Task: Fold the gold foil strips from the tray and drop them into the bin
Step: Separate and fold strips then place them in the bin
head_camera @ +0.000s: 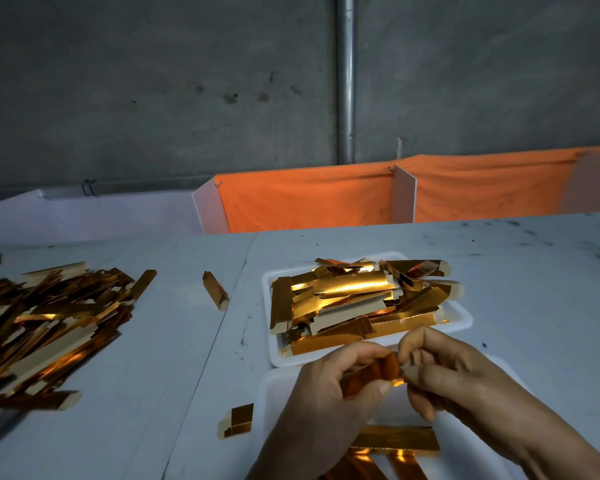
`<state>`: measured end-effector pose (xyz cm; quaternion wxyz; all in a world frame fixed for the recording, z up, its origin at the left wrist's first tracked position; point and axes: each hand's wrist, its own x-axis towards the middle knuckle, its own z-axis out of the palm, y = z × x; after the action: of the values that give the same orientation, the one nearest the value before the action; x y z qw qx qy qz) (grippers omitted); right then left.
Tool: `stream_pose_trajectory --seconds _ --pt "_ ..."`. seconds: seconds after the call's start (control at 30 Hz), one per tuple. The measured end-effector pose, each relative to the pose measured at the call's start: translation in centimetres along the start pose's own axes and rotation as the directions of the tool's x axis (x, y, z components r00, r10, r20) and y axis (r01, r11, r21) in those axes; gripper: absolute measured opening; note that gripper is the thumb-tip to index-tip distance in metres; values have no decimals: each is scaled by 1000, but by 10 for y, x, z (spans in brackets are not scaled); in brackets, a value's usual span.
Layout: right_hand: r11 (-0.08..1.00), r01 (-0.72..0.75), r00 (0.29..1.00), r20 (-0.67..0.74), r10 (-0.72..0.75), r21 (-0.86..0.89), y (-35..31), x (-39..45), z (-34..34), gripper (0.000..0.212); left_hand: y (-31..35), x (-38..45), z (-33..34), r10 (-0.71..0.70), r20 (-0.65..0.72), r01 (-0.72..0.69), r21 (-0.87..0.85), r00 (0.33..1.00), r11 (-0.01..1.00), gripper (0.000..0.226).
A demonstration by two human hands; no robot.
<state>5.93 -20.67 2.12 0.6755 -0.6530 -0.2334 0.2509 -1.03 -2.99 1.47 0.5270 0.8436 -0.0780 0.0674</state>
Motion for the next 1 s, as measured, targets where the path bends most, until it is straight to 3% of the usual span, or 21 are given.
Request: stream_pose_trajectory --seconds 0.1,0.27,0.47,0.73,1.0 --pt "999 -29 1000 -2 29 42 1 0 -2 14 -1 -1 0 -17 -5 18 33 1000 999 30" --pt "964 -57 998 52 45 259 0 0 -3 15 1 -1 -1 0 -8 0 30 1000 1000 43" --pt "966 -55 998 52 43 254 0 0 1 13 0 -1 -1 3 -17 -2 44 1000 999 43" --pt "997 -40 999 -20 42 67 2 -1 -1 18 -4 0 1 9 3 -9 108 1000 994 35" --pt "986 -32 992 -124 11 -165 7 0 6 2 -8 1 5 39 -22 -32 264 999 964 35"
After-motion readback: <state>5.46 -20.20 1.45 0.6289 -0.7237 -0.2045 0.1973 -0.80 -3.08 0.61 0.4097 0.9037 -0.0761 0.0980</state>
